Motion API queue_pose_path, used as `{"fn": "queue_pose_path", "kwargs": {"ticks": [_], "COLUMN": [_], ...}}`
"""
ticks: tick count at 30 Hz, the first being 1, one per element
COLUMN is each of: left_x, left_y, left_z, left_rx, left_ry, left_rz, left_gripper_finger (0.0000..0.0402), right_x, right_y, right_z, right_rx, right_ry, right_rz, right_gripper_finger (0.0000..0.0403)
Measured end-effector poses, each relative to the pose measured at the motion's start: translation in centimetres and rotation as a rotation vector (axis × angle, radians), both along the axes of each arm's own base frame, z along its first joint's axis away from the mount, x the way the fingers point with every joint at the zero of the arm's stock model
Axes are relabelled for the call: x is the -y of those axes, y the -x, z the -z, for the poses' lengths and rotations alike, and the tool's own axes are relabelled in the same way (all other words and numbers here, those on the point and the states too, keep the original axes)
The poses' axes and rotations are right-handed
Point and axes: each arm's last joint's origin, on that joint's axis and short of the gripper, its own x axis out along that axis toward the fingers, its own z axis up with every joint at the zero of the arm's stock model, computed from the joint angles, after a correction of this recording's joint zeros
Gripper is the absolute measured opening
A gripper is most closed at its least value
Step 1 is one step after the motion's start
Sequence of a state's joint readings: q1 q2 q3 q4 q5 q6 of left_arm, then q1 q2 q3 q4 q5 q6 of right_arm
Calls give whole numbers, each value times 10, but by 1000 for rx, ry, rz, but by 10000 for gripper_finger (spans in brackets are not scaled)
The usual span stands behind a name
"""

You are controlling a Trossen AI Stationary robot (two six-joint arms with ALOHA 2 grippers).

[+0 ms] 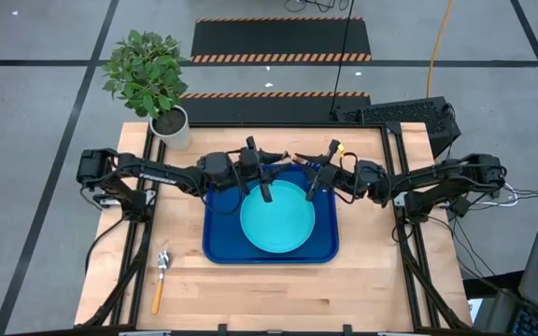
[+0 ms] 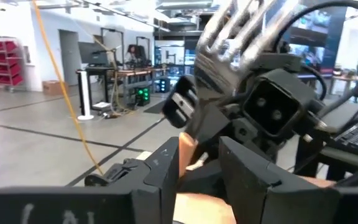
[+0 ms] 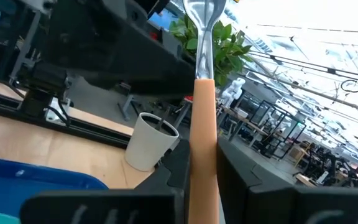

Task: Pick and place plate/cup/fork/spoon on tray
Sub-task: Put the yellow fork to the left of the blue plate on the blue serving tray

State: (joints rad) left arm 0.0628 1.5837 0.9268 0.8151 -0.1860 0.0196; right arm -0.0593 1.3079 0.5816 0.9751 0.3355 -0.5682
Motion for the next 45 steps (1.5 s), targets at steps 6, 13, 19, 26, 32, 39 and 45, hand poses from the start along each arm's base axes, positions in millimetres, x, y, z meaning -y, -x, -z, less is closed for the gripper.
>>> {"fn": "queue_pose_path", "kwargs": {"ticks": [6, 13, 19, 26, 32, 39, 45], "left_x": [-6, -7, -3, -3, 0, 1, 5], "left_y": [0, 1, 1, -4, -38, -57, -49], "left_z": [3, 2, -2, 1, 11, 7, 3], "left_rx": [-28, -13, 40, 44, 2, -45, -73], "left_ry": [34, 46, 79, 87, 86, 60, 6], "left_rz": [-67, -82, -36, -40, -35, -79, -95], "left_gripper_finger": [192, 258, 260, 213, 162, 154, 164], "right_x": [0, -1, -1, -1, -2, -1, -1], "right_y": [0, 0, 0, 0, -1, 0, -1], "right_z": [-1, -1, -2, -2, 0, 2, 3], "right_rx": [13, 21, 27, 35, 17, -1, -17], "right_ry": [-6, -19, -24, -27, -18, -15, -29], "right_rz": [-2, -31, -33, -60, -81, -40, -47], "right_gripper_finger": [33, 33, 33, 33, 33, 33, 33]}}
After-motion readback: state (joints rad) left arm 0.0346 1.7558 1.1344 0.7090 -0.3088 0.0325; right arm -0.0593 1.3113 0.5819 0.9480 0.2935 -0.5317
